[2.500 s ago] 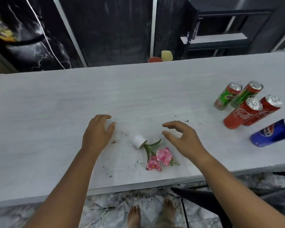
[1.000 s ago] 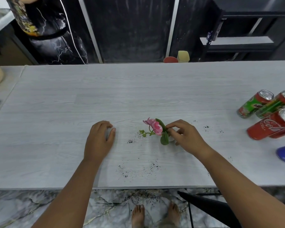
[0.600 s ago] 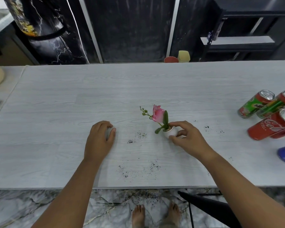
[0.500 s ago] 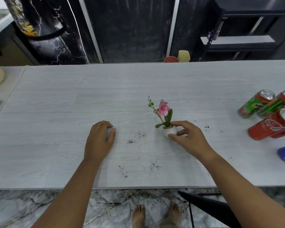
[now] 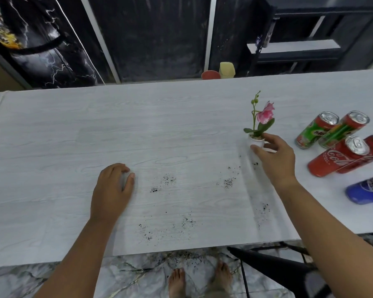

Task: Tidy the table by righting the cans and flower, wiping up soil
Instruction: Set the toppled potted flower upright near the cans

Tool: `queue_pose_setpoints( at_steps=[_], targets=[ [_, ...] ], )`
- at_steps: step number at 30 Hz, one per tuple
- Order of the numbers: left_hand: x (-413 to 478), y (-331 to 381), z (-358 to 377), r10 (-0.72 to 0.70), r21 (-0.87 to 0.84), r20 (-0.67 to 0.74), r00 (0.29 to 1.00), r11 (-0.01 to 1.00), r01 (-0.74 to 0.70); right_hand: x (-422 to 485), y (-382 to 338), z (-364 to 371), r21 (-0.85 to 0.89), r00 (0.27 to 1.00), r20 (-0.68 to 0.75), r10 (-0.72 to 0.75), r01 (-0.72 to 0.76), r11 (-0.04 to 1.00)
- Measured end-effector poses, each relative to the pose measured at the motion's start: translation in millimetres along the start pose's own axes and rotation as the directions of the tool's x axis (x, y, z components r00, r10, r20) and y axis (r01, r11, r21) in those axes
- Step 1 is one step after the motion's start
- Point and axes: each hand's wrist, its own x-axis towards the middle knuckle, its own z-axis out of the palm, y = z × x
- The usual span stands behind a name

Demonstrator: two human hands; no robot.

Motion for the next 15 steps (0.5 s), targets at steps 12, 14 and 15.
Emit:
queue_pose_setpoints(
  at_steps=[12,14,15],
  targets=[
    [0,4,-1,-0.023,0.02,-0.002,1.0,1.0,0.023,72,33,-16,0.005,0.975,-0.189,0.113,-0.114,0.993],
    [0,4,0,-0.022,0.024,-0.001,1.0,0.999,0.022,74,39,-15,-0.006,0.976,-0.191,0.109,-0.112,0.994],
    [0,4,0,-0.02,0.024,0.0,1.0,1.0,0.02,74,41,-15,-0.007,0.976,-0.189,0.105,-0.109,0.994]
  ],
)
